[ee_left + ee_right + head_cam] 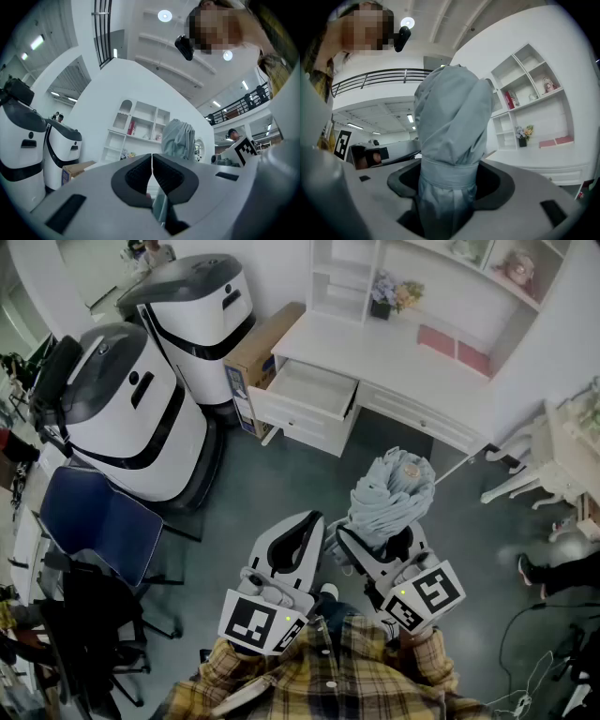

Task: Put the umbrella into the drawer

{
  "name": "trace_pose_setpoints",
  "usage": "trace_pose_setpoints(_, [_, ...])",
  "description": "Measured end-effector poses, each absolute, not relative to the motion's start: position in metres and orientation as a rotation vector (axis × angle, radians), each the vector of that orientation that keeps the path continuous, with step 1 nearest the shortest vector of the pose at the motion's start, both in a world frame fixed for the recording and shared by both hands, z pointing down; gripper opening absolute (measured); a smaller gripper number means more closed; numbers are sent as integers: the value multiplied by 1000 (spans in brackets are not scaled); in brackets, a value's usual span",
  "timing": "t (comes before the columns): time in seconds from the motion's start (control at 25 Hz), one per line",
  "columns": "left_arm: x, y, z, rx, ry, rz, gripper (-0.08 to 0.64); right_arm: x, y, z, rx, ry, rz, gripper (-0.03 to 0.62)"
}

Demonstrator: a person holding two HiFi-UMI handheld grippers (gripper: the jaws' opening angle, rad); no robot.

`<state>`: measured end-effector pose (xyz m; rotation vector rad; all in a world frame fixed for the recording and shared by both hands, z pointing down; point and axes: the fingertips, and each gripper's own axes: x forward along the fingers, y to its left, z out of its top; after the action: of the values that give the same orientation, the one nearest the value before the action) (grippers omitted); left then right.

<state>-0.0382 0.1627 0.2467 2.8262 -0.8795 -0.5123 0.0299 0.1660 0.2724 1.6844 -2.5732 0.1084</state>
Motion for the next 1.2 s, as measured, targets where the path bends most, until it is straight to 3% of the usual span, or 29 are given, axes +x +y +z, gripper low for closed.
trace_pose_setpoints(1.2, [-18,180,234,2807,-1068,-572,26,57,189,265,1542,-2695,105,308])
